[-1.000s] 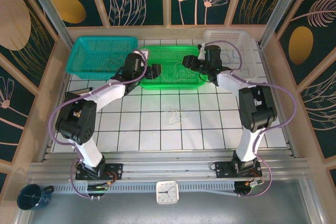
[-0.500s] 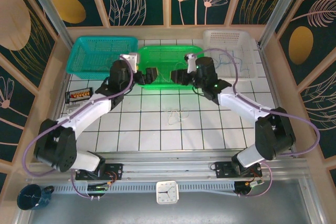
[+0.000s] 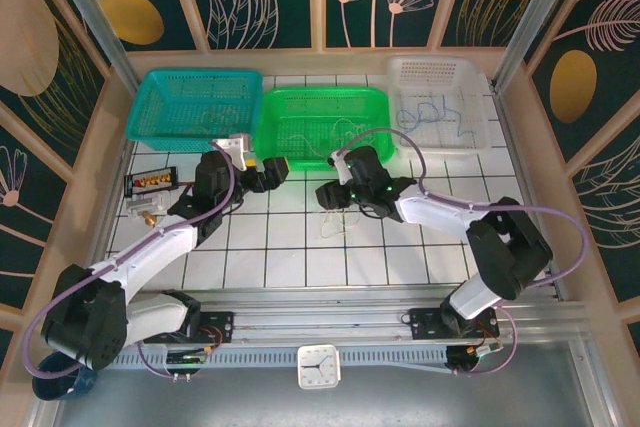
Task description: Untangle the cables
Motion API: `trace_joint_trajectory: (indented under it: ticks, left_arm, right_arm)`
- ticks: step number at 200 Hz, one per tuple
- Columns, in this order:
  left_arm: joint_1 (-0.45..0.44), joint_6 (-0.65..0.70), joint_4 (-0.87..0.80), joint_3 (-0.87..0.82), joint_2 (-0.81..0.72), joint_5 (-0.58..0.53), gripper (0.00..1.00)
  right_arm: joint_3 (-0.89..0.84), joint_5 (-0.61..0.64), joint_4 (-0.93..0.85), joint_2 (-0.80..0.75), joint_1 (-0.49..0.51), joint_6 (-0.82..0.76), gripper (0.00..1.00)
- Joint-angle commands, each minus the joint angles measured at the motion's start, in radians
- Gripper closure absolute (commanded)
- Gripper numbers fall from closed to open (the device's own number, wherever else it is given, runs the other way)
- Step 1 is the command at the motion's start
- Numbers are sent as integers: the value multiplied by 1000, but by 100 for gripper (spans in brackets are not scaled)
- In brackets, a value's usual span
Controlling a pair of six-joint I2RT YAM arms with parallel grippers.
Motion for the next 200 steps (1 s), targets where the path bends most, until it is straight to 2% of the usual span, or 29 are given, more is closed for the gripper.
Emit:
trace_joint_trajectory:
  ticks: [1,82,101,114,139,154,200]
  left_arm:
    - [7,-27,53,-9,-14,17,1]
    - [7,-38,55,-8,-11,8,1]
    - [7,-43,51,-5,-10,-1,1]
    - [7,-47,51,-2,-8,-6,1]
    - [7,-61,54,9,1,-4,1]
    - [7,-70,62,7,-3,0,1]
    - [7,-132,188,-45,-28,66,1]
  right_arm:
    - [-12,11,-9,37,27,-35,43]
    - [-66,-5,11,82,58,-20,43]
    - [-68,-10,25,98,58,-18,45]
    - [-70,-15,30,109,58,-19,54]
    - [-57,-13,23,112,56,-25,85]
    - [-44,-15,10,96,53,-30,99]
    - [-42,-86,11,-40,-3,-2,100]
